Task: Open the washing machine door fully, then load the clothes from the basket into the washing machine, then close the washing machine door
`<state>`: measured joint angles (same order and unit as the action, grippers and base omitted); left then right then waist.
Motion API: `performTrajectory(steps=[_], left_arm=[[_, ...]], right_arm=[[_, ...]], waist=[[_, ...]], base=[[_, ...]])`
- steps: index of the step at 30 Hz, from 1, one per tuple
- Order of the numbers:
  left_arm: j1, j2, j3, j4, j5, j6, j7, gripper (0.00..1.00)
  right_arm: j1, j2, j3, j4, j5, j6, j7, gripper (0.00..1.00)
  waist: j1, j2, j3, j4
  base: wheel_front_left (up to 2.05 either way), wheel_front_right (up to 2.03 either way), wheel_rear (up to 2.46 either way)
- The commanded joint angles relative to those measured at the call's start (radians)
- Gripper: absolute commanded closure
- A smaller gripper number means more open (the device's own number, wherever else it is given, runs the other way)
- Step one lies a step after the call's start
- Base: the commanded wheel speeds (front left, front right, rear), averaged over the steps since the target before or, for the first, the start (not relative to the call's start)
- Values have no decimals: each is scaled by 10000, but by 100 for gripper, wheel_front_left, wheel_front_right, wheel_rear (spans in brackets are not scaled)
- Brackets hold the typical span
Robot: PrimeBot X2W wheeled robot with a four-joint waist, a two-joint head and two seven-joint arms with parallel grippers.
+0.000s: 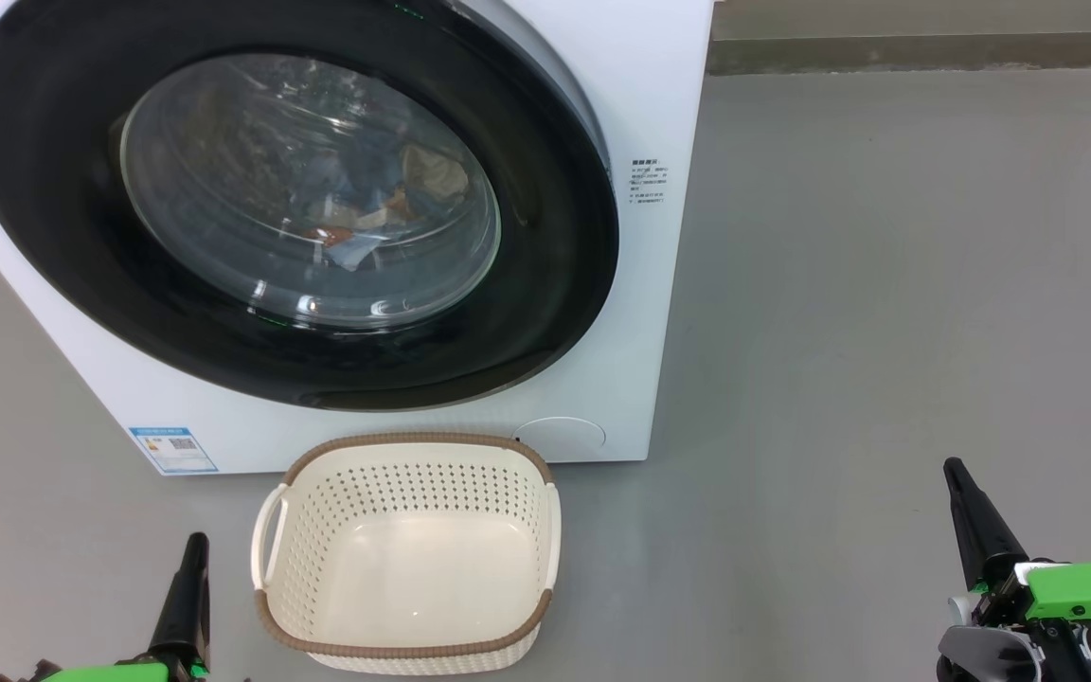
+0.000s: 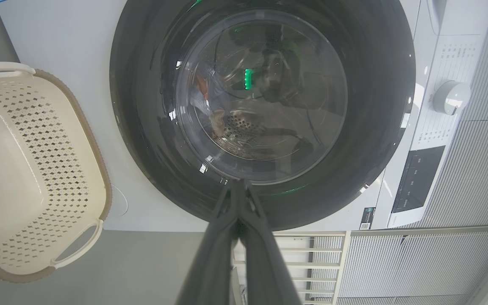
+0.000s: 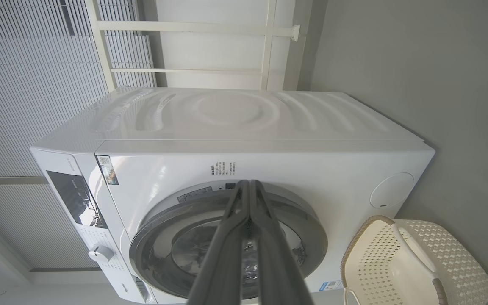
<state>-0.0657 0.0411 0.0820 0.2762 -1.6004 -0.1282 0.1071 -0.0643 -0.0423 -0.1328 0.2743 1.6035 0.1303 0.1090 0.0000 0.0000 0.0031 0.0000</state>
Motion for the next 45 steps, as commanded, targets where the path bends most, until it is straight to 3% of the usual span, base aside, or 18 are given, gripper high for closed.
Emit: performTrajectory(steps=[1, 45], left_arm=[[-423, 91, 323, -313, -78, -25, 65, 100], [-422, 91, 320, -314, -80, -25, 63, 100]], right_arm=[[-437, -79, 186, -295, 48, 4, 45, 100], [-436, -79, 189, -295, 50, 4, 43, 100]], waist=[[0, 0, 0, 0], [0, 0, 0, 0]], base=[[0, 0, 0], [0, 0, 0]])
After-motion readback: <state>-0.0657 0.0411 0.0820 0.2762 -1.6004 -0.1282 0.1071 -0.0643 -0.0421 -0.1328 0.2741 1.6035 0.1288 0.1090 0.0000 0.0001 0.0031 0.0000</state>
